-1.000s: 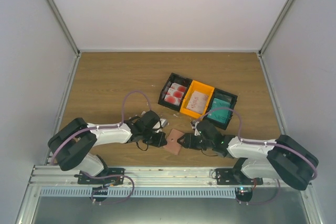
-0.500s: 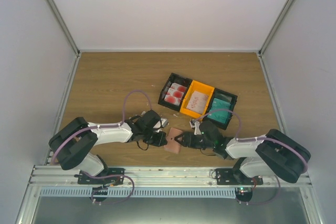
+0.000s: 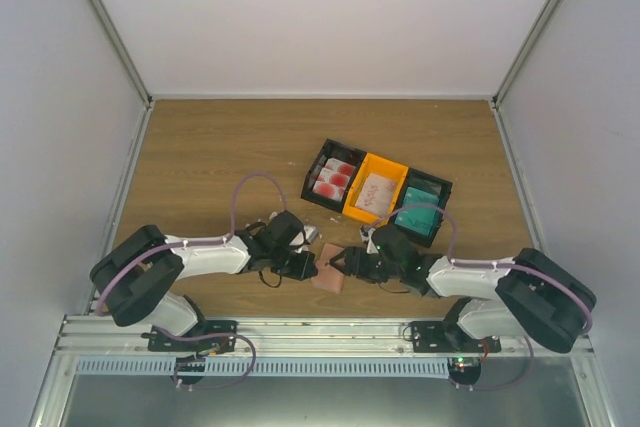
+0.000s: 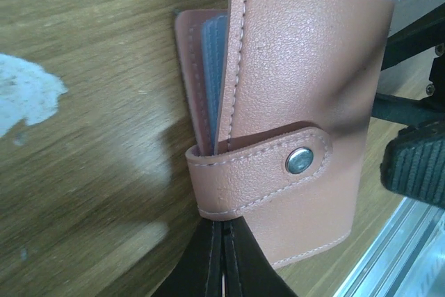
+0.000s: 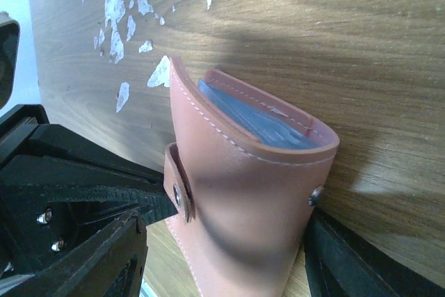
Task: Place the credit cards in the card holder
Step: Open the card holder at the center of the board.
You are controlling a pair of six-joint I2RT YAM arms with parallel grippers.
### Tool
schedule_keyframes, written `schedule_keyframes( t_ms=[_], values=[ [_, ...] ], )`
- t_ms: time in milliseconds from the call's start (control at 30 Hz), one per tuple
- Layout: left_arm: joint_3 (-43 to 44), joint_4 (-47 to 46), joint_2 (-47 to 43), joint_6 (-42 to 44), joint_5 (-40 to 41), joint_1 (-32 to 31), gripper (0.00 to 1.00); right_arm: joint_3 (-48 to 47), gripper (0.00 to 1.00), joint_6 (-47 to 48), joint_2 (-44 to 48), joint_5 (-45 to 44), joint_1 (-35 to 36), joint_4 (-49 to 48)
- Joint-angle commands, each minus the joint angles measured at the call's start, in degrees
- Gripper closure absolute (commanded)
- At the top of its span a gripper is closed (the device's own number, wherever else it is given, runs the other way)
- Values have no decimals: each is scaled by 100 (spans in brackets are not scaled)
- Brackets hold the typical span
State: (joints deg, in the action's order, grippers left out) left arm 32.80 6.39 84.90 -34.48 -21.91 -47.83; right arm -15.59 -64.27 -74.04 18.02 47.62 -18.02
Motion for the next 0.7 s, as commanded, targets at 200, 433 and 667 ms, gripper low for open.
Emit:
schedule_keyframes(
  t_ms=[200, 433, 667],
  values=[
    [-588, 188, -47, 246, -21, 501, 100, -250, 39, -81, -491, -282, 37, 565],
    [-785, -7, -80, 292, -202, 745, 100, 50, 41, -2, -491, 285, 37, -370],
    [-871, -127, -75, 337, -354, 860, 100, 182, 54, 84, -574, 917, 60, -1706]
  ],
)
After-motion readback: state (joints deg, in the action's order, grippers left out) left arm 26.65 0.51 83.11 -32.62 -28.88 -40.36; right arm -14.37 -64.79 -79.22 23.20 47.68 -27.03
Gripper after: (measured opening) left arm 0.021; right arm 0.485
